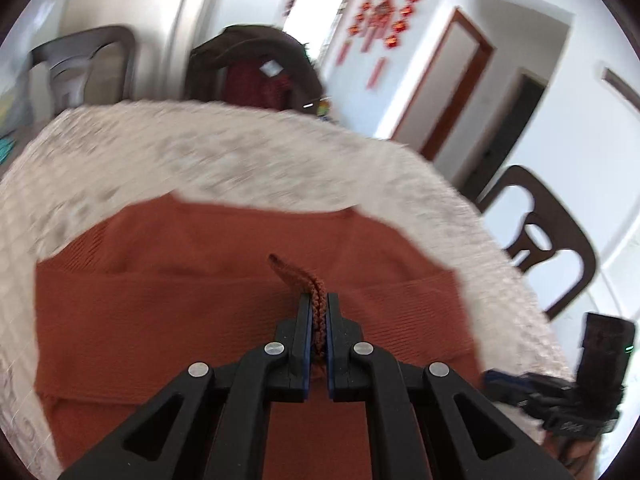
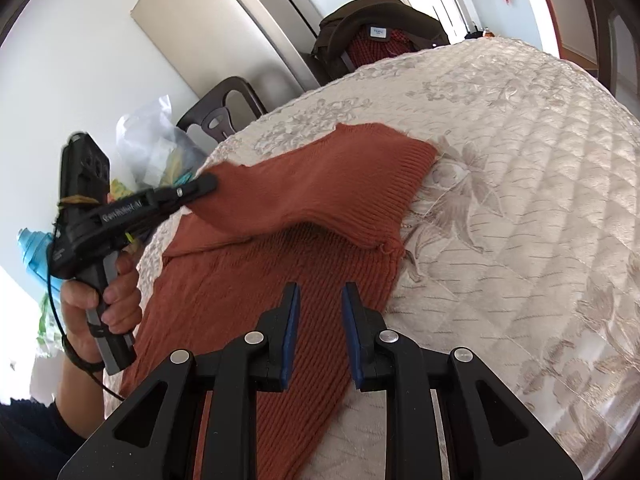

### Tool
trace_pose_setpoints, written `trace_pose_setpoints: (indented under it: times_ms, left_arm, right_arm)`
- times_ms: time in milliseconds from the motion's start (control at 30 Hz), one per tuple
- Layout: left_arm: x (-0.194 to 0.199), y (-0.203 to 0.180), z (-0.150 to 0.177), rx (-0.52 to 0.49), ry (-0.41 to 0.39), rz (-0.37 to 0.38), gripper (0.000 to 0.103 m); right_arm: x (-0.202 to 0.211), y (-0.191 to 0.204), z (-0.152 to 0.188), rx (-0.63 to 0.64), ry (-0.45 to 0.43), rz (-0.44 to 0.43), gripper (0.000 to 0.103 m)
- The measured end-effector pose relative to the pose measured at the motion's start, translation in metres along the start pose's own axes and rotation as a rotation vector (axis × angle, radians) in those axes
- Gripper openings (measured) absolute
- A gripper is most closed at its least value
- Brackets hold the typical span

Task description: Fold small clothes

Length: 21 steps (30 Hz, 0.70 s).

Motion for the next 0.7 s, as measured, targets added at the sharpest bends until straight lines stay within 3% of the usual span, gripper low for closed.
trace_pose_setpoints:
  times_ms: [200, 500, 600, 667, 700]
  left_arm:
    - [-0.008, 0.017, 0.017, 0.053, 0.041, -0.007, 0.008]
    - [0.018, 0.011, -0.001, 0.042, -0.042, -0.003, 0.012]
    - [0.005, 0.001, 0.005, -0.016, 0.002, -0.008, 0.014]
    - [-0.016, 0.002, 0.012, -0.038, 0.074, -0.041, 0.015]
    - [-0.022, 0.005, 0.015, -0.038, 0.091, -0.048, 0.015]
  right_arm:
    - [-0.008, 0.005, -0.003, 0.013, 0.019, 0.015, 0.022]
    - [-0.010, 0.012, -0.029, 0.073, -0.022, 0.105, 0.021]
    - [-0.029, 0.005, -0.031, 0.093, 0.011, 0.160, 0.018]
    - [-0.034, -0.001, -0.032, 0.085, 0.015, 0.168, 0.008]
    - [-0.034, -0.003, -0.034, 0.072, 0.015, 0.163, 0.008]
Point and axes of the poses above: each gripper's, at about its wrist camera, not at the fingertips, and x roughly against the way its jaws point, y to its left, z to its underside, the point moved 4 cm from there along -x, roughly the way its jaws point, and after that the axes turned 3 degrees about y, right-handed, at the moved point
